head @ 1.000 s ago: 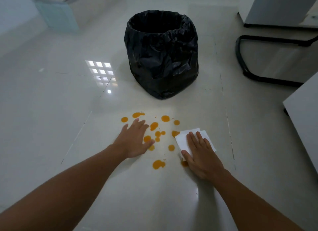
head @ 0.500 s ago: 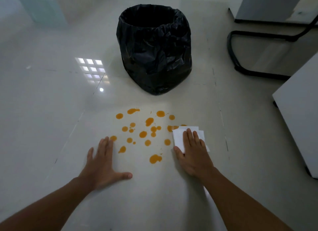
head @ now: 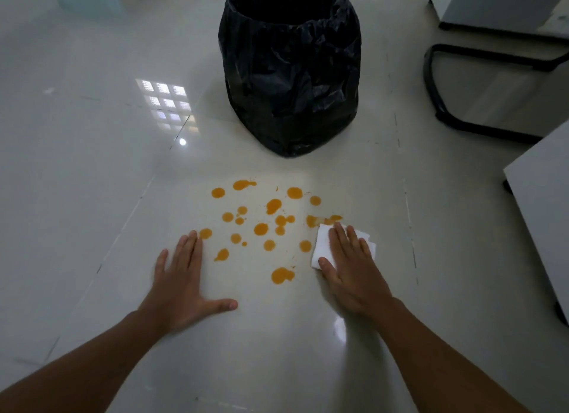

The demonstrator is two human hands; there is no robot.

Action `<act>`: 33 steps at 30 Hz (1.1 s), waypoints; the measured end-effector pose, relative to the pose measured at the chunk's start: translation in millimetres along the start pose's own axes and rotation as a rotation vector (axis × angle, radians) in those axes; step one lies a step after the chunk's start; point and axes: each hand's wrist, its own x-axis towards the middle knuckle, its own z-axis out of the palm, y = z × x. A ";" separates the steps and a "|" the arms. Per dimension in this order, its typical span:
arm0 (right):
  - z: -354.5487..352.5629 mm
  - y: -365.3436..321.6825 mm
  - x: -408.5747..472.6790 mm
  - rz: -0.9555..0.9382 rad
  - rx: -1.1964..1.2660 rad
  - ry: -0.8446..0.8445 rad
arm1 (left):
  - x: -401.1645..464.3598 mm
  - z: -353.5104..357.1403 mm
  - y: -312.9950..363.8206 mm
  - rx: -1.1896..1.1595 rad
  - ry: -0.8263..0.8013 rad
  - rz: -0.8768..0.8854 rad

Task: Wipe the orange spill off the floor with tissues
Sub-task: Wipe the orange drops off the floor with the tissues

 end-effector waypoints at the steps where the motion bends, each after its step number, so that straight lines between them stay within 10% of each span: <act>1: 3.3 -7.8 -1.4 0.055 0.021 0.023 | -0.4 1.9 -0.3 0.015 0.016 0.006; 9: 19.0 -89.1 -16.8 0.439 0.052 0.099 | -3.1 6.8 -3.9 0.075 0.070 0.037; 18: 2.5 -9.4 -14.5 -0.136 -0.107 -0.006 | -5.3 3.4 -2.7 0.072 0.084 0.048; 28: 19.5 -90.1 -10.5 0.400 -0.074 0.096 | -5.4 -1.2 -0.8 0.079 0.050 0.033; 33: 9.1 -62.5 -7.7 0.152 -0.132 0.065 | -7.6 -2.2 -0.1 0.087 0.050 0.035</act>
